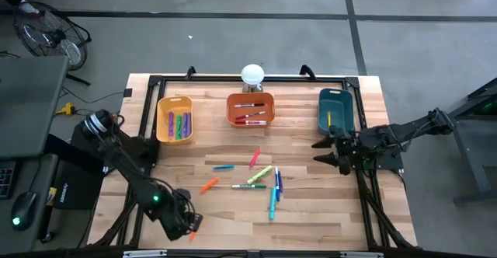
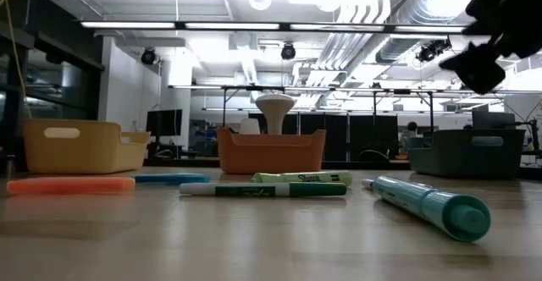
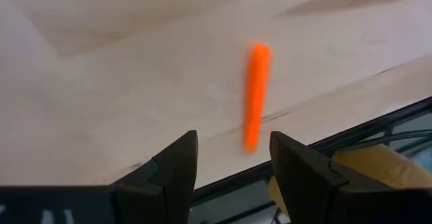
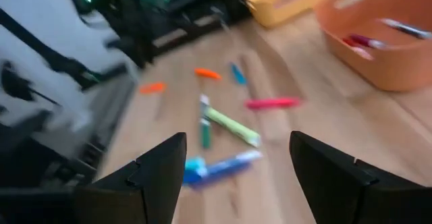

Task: Pick & Place Markers
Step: Put the bottom orange pen into the blue bin

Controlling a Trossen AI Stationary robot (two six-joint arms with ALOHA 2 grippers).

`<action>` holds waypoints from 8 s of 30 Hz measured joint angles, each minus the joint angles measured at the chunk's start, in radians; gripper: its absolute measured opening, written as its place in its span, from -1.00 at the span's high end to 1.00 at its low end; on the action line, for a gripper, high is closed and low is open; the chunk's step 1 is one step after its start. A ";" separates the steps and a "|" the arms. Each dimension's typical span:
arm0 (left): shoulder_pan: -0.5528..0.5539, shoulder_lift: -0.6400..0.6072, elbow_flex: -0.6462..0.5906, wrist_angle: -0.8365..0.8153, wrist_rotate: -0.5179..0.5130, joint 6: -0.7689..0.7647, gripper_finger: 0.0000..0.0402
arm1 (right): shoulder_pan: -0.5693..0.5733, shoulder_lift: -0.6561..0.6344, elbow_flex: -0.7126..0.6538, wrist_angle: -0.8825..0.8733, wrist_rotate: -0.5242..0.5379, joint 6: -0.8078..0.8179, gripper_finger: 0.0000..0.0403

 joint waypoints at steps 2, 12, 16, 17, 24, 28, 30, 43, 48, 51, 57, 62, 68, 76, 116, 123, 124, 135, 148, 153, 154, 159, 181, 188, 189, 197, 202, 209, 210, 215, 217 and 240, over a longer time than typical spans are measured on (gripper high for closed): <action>0.001 0.045 0.053 -0.030 -0.001 -0.009 0.10 | 0.000 -0.001 0.000 0.055 -0.010 -0.007 -0.25; 0.054 0.271 0.242 -0.101 0.108 -0.003 0.10 | 0.000 -0.002 0.000 0.204 -0.009 0.044 -0.25; 0.076 0.309 0.273 -0.116 0.143 0.016 0.10 | 0.000 -0.002 0.000 0.207 -0.028 0.050 -0.25; 0.078 0.313 0.275 -0.121 0.153 0.016 0.10 | 0.000 -0.002 0.000 0.207 -0.041 0.050 -0.25; 0.093 0.350 0.275 -0.149 0.181 0.028 0.10 | 0.000 -0.002 0.000 0.207 -0.147 0.052 -0.25; 0.094 0.384 0.280 -0.138 0.206 0.070 0.10 | 0.000 -0.002 0.000 0.207 -0.198 0.062 -0.25; 0.087 0.398 0.278 -0.133 0.195 0.096 0.10 | 0.000 -0.002 0.000 0.208 -0.210 0.069 -0.25; 0.095 0.448 0.278 -0.094 0.205 0.174 0.47 | 0.000 -0.002 0.000 0.211 -0.228 0.060 -0.25; 0.093 0.449 0.278 -0.091 0.192 0.178 0.85 | 0.000 -0.002 0.000 0.208 -0.226 0.059 -0.25; 0.093 0.449 0.278 -0.091 0.181 0.178 0.87 | 0.000 -0.002 0.000 0.208 -0.226 0.067 -0.25; 0.090 0.449 0.277 -0.096 0.139 0.177 0.87 | 0.000 -0.002 0.000 0.195 -0.227 0.108 -0.25; 0.090 0.443 0.277 -0.098 0.141 0.204 0.87 | 0.000 -0.002 0.000 0.195 -0.227 0.106 -0.25; 0.089 0.436 0.342 -0.220 0.088 0.250 0.87 | 0.000 -0.002 0.000 0.195 -0.227 0.102 -0.25; 0.092 0.443 0.449 -0.395 -0.029 0.306 0.87 | 0.000 -0.001 0.000 0.195 -0.224 0.074 -0.25; 0.642 0.436 1.014 -0.094 -0.597 1.688 0.87 | -0.112 0.363 0.000 0.775 -0.072 -0.130 -0.25; 0.677 0.436 1.014 -0.031 -0.545 1.743 0.87 | -0.163 0.438 0.002 0.899 -0.114 -0.127 -0.25; 0.679 0.436 1.014 -0.019 -0.541 1.755 0.87 | -0.168 0.452 0.002 0.916 -0.121 -0.126 -0.25; 0.701 0.436 1.014 0.028 -0.523 1.783 0.87 | -0.211 0.577 0.046 1.043 -0.167 -0.132 -0.25; 0.699 0.436 1.014 0.031 -0.517 1.802 0.87 | -0.215 0.719 0.198 0.971 -0.235 -0.230 -0.25; 0.700 0.436 1.013 0.034 -0.518 1.802 0.87 | -0.216 0.710 0.198 0.935 -0.244 -0.214 -0.25; 0.700 0.436 1.013 0.035 -0.521 1.802 0.87 | -0.216 0.709 0.198 0.934 -0.247 -0.214 -0.25; 0.700 0.436 1.013 0.037 -0.538 1.805 0.87 | -0.216 0.704 0.198 0.914 -0.249 -0.208 -0.25; 0.701 0.438 1.014 0.057 -0.544 1.797 0.87 | -0.216 0.535 0.195 0.675 -0.216 -0.292 0.77; 0.701 0.436 1.014 0.055 -0.538 1.790 0.87 | -0.216 0.535 0.195 0.680 -0.223 -0.284 0.81; 0.701 0.436 1.014 0.055 -0.538 1.790 0.87 | -0.216 0.535 0.195 0.681 -0.223 -0.285 0.81; 0.701 0.436 1.014 0.048 -0.536 1.807 0.45 | -0.215 0.535 0.195 0.683 -0.222 -0.278 0.81; 0.701 0.436 1.014 0.038 -0.538 1.852 0.19 | -0.218 0.535 0.195 0.683 -0.183 -0.281 0.81; 0.701 0.414 1.014 -0.098 -0.611 1.869 0.08 | -0.280 0.535 0.196 0.638 -0.181 -0.260 0.81; 0.701 0.402 1.013 -0.137 -0.623 1.853 0.08 | -0.294 0.535 0.196 0.630 -0.181 -0.256 0.81; 0.701 0.361 1.012 -0.336 -0.725 1.738 0.08 | -0.370 0.523 0.197 0.558 -0.174 -0.212 0.81; 0.701 0.353 1.016 -0.371 -0.773 1.707 0.08 | -0.402 0.515 0.200 0.506 -0.165 -0.199 0.81; 0.886 0.076 0.466 -0.144 -0.732 1.856 0.08 | -0.985 0.667 0.623 -0.593 0.039 0.042 0.81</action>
